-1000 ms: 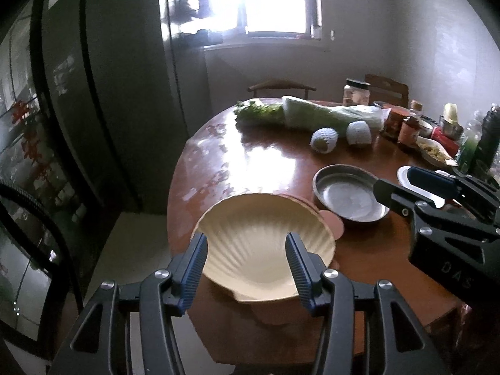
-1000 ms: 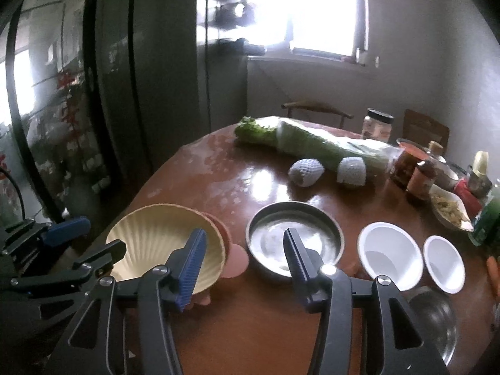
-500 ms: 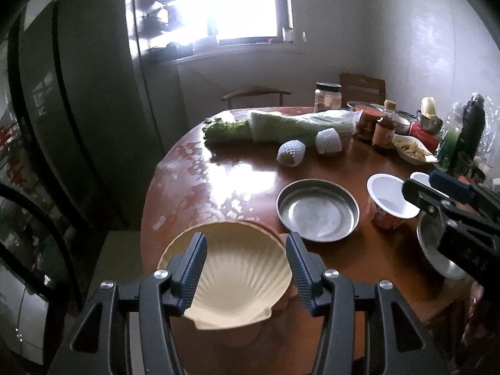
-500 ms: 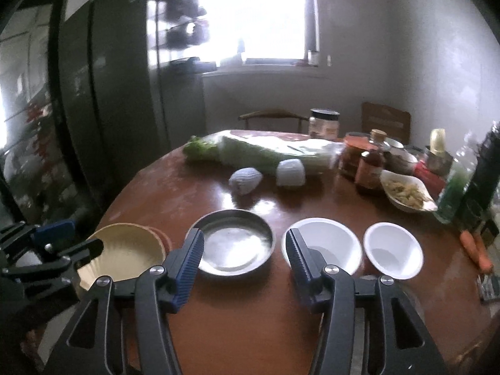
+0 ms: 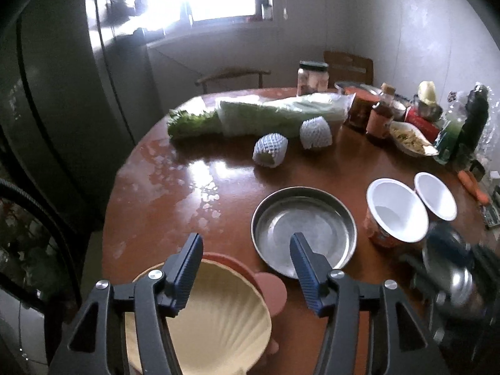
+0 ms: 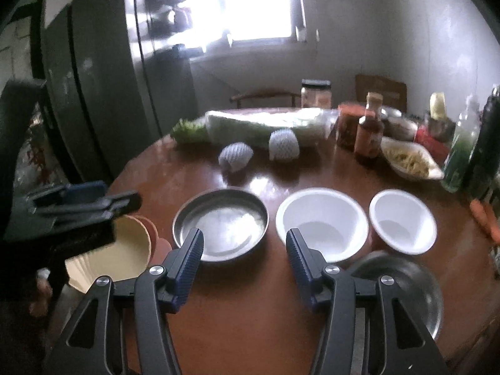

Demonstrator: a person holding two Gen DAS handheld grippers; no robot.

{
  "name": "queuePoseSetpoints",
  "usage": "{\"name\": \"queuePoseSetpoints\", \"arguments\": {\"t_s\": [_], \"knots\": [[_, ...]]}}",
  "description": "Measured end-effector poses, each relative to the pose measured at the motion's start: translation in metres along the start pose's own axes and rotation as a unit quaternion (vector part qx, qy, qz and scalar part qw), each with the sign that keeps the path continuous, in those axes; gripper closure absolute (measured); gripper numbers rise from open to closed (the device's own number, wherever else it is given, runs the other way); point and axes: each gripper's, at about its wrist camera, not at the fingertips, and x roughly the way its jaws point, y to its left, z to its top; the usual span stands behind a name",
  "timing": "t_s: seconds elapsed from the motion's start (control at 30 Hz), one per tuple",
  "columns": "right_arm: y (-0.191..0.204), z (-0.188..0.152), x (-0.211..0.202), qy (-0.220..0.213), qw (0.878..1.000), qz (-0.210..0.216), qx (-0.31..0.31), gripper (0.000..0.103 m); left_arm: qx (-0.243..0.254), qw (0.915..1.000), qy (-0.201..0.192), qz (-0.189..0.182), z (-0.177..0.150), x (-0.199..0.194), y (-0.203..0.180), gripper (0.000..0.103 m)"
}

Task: Organize plates and bowls
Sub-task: 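Grasp the rim of the shallow steel pan with the left tool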

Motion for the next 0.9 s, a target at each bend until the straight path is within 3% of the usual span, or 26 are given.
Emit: {"name": "queuePoseSetpoints", "arguments": {"t_s": [0.33, 0.8, 0.9], "knots": [[-0.007, -0.012, 0.059, 0.071, 0.996, 0.014, 0.061, 0.046, -0.004, 0.9982, 0.058, -0.014, 0.013, 0.071, -0.008, 0.045], [-0.005, -0.010, 0.100, 0.094, 0.992, 0.007, 0.078, 0.046, -0.014, 0.9954, 0.095, -0.009, 0.010, 0.116, -0.003, 0.046], [-0.007, -0.011, 0.106, 0.096, 0.992, 0.000, 0.079, 0.055, -0.013, 0.9952, 0.095, -0.015, 0.010, 0.117, -0.003, 0.051]]}}
